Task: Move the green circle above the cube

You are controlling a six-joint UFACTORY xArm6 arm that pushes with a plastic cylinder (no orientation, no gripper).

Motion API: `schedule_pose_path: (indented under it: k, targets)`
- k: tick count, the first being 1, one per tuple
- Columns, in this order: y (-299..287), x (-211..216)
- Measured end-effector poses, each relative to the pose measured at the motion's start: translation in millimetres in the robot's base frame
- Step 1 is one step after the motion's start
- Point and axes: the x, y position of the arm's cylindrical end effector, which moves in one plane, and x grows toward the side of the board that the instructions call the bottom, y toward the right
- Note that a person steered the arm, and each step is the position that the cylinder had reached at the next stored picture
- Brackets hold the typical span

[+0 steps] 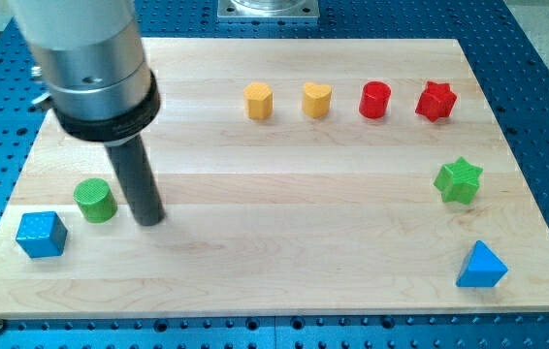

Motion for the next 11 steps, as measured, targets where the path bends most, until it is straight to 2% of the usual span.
schedule_pose_path:
  k: [1,3,6,8,9,10,11]
  targets:
    - [-39,-9]
    - [-42,-14]
    - [-42,15]
    - [-76,-11]
    - [-60,-19]
    - [4,-24]
    - [99,-22]
